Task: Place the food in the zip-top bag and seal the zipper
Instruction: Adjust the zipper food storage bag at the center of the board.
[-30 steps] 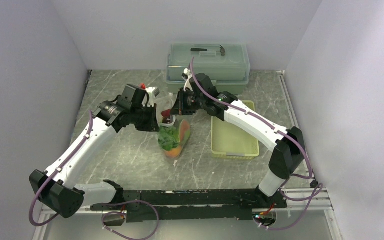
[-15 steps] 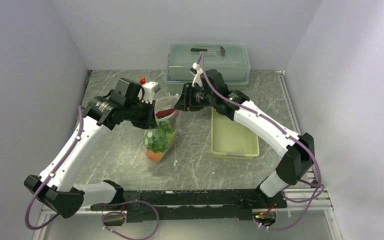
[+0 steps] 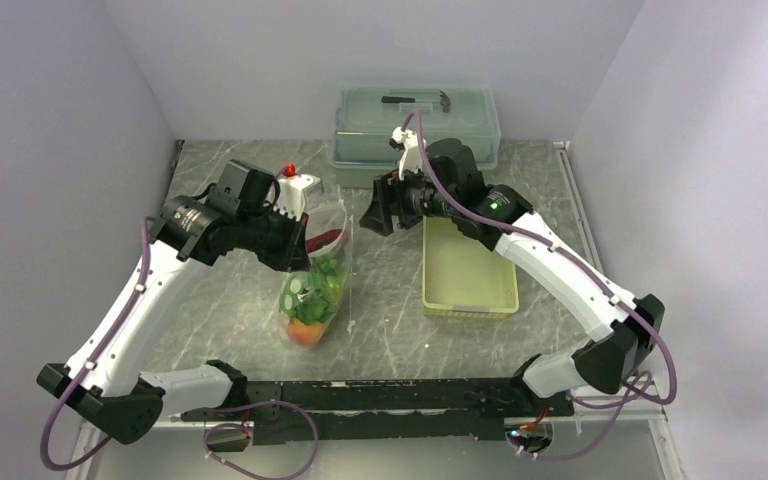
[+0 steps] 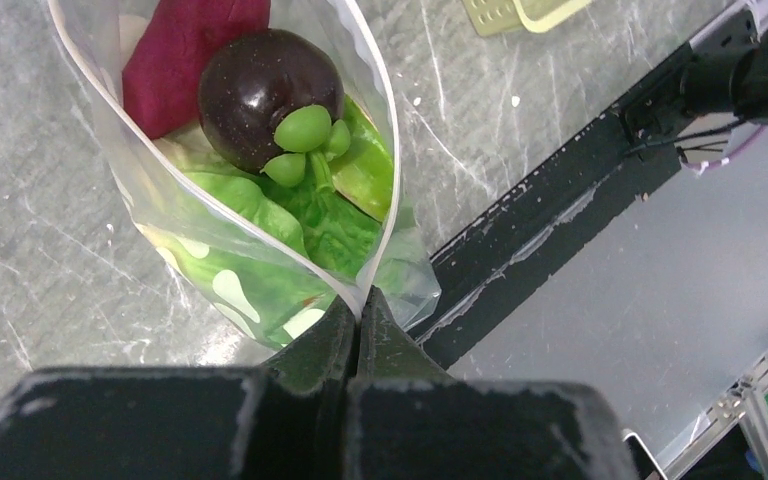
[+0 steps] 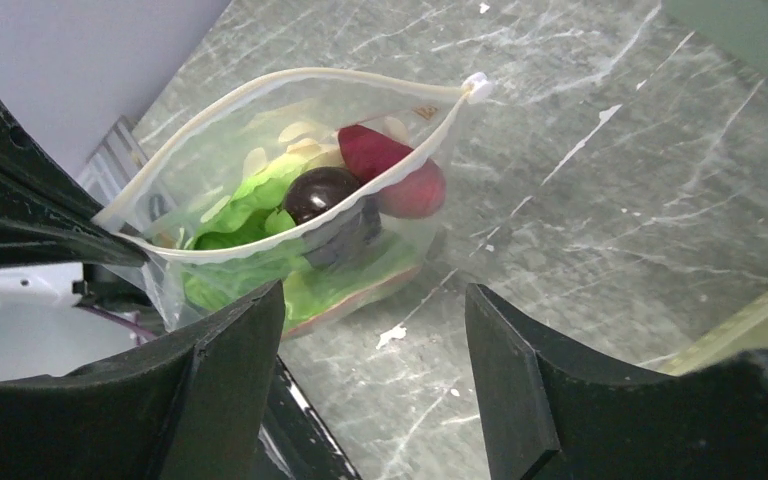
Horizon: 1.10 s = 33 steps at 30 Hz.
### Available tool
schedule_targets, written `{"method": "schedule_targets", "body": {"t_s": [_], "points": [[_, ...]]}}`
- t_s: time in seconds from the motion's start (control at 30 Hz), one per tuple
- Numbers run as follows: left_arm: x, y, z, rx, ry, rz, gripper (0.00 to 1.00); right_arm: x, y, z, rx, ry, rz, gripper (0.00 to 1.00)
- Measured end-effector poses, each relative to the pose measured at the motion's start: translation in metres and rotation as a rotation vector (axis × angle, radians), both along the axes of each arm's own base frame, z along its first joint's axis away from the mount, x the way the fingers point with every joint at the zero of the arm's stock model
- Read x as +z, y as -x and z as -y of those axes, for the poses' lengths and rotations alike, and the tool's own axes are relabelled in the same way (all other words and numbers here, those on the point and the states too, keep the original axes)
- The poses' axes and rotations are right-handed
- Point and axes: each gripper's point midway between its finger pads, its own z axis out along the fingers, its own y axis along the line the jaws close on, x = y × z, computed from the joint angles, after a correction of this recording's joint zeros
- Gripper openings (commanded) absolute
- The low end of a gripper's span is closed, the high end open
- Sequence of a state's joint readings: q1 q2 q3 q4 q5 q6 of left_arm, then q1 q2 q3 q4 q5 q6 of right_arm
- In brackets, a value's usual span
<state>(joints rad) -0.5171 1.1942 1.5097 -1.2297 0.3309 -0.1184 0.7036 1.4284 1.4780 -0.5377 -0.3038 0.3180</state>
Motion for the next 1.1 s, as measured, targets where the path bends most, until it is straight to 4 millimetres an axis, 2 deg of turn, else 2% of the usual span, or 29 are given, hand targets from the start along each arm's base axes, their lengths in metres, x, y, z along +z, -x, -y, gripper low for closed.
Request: {"method": "schedule_targets", "body": {"t_s": [0.1, 0.27, 0.4, 0.53, 0.67, 0.8, 1.1], "points": [[0.003, 0.009, 0.002, -0.038, 0.008, 0.002, 0.00, 0.007, 0.006, 0.007, 0.034, 0.023, 0.055, 0.73], [0.013, 0.025, 0.011, -0.121, 0.035, 0.019, 0.00, 0.034, 0.022, 0.023, 0.089, 0.018, 0.192, 0.74], [0.022, 0.039, 0.018, -0.211, 0.058, 0.043, 0.00, 0.051, 0.045, 0.040, 0.158, 0.009, 0.331, 0.78], [0.026, 0.056, 0.022, -0.308, 0.072, 0.064, 0.00, 0.058, 0.069, 0.052, 0.260, 0.014, 0.462, 0.82], [0.031, 0.071, 0.023, -0.394, 0.091, 0.096, 0.00, 0.056, 0.086, 0.059, 0.364, 0.028, 0.566, 0.83], [0.039, 0.090, 0.023, -0.491, 0.123, 0.125, 0.00, 0.053, 0.094, 0.058, 0.458, 0.051, 0.642, 0.84], [0.049, 0.131, 0.026, -0.705, 0.198, 0.146, 0.00, 0.021, 0.105, 0.050, 0.681, 0.120, 0.639, 0.88]]}}
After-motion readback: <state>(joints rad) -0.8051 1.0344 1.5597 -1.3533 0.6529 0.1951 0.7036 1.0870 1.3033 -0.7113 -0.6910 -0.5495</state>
